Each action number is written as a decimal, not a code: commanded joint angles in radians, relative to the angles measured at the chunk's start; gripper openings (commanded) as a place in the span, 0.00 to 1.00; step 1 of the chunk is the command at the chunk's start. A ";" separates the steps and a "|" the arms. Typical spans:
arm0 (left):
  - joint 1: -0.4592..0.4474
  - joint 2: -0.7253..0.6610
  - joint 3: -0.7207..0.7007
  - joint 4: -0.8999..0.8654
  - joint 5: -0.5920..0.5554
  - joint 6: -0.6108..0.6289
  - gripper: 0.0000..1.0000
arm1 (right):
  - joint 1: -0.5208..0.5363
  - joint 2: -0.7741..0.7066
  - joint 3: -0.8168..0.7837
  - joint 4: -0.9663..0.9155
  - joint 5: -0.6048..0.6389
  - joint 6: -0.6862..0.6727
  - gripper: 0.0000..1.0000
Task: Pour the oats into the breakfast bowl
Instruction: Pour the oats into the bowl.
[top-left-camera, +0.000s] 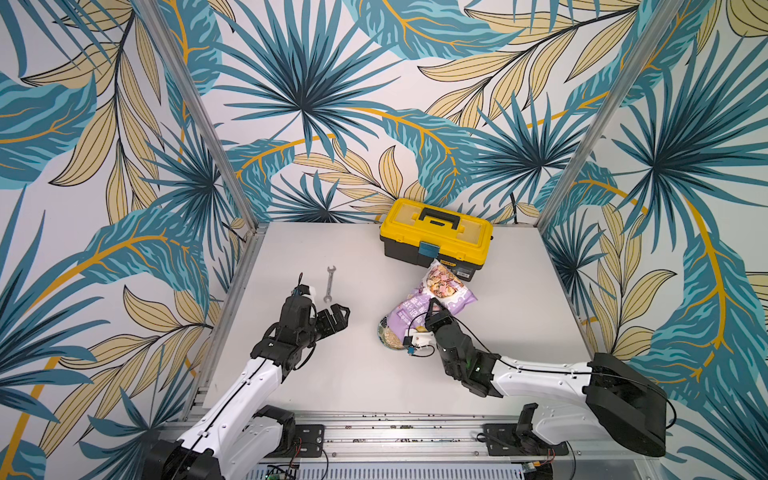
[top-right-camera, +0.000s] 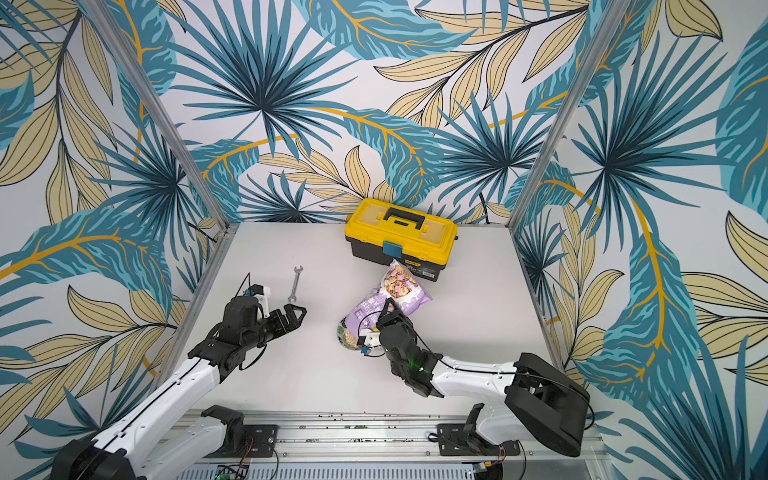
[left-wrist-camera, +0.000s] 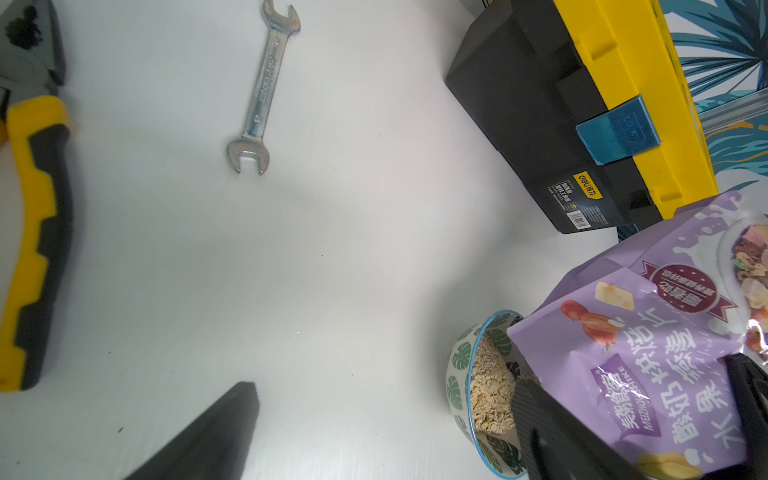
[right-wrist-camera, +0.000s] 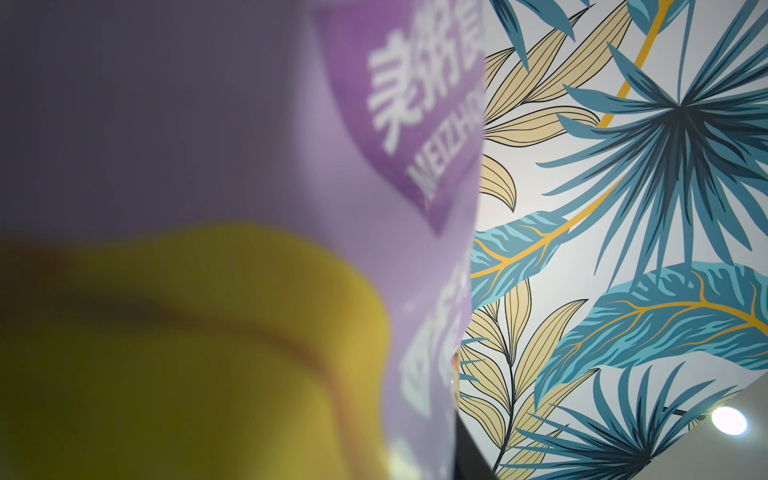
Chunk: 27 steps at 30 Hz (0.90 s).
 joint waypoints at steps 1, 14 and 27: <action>0.007 -0.013 0.023 -0.013 -0.012 0.022 1.00 | 0.003 -0.065 0.003 0.105 0.040 -0.027 0.00; 0.007 -0.010 0.028 -0.016 -0.020 0.028 1.00 | 0.001 -0.111 0.067 -0.204 0.027 0.128 0.00; 0.007 -0.008 0.031 -0.021 -0.021 0.032 1.00 | -0.010 -0.058 0.170 -0.387 0.032 0.255 0.00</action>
